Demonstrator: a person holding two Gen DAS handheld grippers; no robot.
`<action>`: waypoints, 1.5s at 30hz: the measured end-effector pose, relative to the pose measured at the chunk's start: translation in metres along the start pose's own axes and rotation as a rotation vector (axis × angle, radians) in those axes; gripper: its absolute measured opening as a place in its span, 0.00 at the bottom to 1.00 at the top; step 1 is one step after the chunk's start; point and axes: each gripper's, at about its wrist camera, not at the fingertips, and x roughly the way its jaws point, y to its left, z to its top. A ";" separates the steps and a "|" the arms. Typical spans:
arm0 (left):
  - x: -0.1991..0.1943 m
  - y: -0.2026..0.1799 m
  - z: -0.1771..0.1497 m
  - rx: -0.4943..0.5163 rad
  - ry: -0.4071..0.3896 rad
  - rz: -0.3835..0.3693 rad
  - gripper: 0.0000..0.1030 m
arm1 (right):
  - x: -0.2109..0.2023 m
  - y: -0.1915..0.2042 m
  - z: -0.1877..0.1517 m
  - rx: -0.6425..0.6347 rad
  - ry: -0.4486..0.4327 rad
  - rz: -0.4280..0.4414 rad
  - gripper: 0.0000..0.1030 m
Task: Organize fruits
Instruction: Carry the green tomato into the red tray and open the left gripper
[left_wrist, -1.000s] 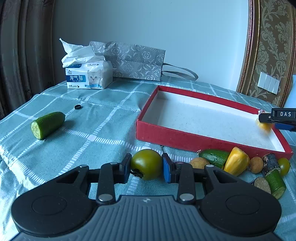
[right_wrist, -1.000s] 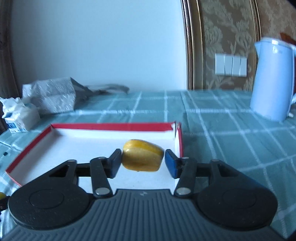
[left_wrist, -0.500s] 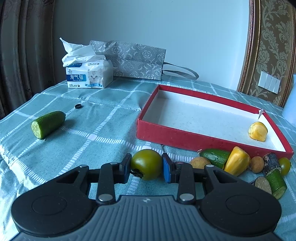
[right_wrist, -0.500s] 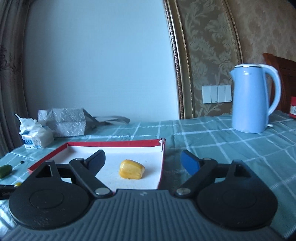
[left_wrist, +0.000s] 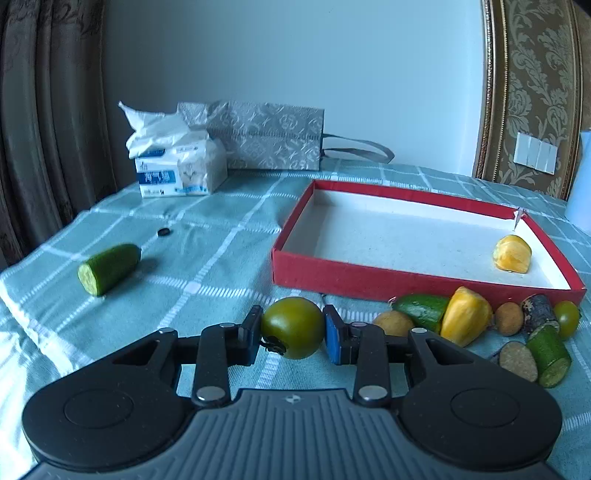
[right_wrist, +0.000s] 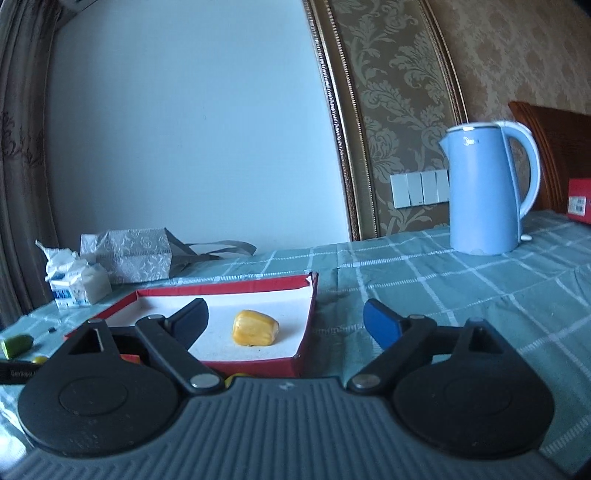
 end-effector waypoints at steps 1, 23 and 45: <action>-0.001 -0.002 0.001 0.007 0.002 -0.005 0.32 | -0.001 -0.003 0.001 0.018 -0.001 0.004 0.88; 0.050 -0.059 0.099 0.074 -0.046 -0.033 0.34 | -0.002 -0.020 0.006 0.151 -0.002 0.048 0.89; 0.006 -0.018 0.043 0.021 -0.073 0.003 0.75 | 0.015 -0.008 -0.003 0.036 0.096 0.044 0.98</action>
